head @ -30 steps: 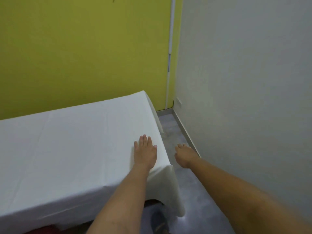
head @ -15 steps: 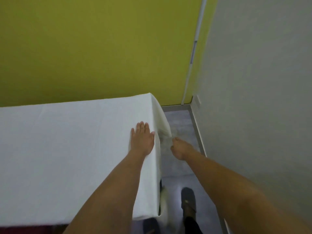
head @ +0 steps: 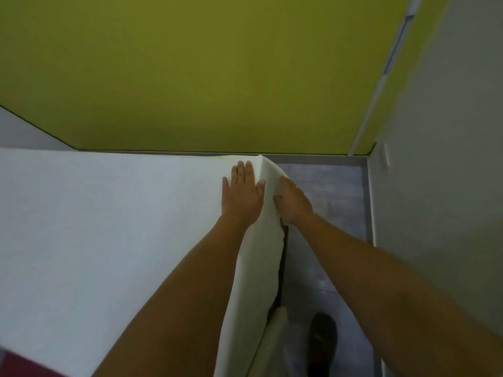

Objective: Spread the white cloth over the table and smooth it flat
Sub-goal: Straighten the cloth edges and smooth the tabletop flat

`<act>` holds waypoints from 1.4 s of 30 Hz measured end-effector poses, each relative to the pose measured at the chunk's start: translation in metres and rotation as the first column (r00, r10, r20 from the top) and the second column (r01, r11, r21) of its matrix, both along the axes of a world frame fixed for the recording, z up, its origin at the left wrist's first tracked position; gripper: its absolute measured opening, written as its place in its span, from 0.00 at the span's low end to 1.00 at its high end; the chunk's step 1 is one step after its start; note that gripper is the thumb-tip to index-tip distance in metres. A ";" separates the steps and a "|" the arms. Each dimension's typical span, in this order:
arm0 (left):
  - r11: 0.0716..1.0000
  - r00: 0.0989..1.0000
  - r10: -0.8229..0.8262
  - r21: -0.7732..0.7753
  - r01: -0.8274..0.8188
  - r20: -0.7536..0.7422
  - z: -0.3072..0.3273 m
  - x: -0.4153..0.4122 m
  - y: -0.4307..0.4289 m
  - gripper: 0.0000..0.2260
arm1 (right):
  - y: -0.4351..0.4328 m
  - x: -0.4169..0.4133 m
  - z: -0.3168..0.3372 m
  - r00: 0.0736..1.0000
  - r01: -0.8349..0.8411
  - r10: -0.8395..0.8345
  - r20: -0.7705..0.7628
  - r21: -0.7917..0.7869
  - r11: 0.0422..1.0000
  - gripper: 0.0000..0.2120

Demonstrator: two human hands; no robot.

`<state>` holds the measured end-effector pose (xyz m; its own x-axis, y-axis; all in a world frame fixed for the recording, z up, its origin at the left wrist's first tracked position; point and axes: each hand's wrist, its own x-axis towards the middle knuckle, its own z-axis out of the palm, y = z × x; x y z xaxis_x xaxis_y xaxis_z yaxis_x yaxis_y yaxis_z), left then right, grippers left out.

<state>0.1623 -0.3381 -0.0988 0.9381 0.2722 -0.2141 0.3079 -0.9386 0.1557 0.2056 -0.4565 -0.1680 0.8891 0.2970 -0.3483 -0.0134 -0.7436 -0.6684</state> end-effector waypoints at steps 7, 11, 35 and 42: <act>0.999 0.993 0.053 -0.014 -0.052 0.109 -0.014 -0.001 -0.005 0.26 | 0.028 0.034 -0.022 0.975 0.217 -0.219 -0.024 0.262 0.940 0.23; 0.999 0.991 0.050 -0.005 -0.049 0.125 -0.017 -0.002 -0.002 0.25 | 0.034 0.047 -0.031 0.981 0.192 -0.184 -0.057 0.232 0.954 0.15; 0.978 0.972 0.200 -0.089 -0.190 0.122 0.000 0.013 -0.010 0.23 | -0.001 0.041 -0.019 0.926 0.132 0.054 -0.373 0.456 0.880 0.19; 0.936 0.912 0.343 -0.165 -0.311 0.225 -0.003 0.040 -0.018 0.21 | 0.002 0.059 -0.029 0.994 -0.108 0.102 0.039 0.188 0.976 0.08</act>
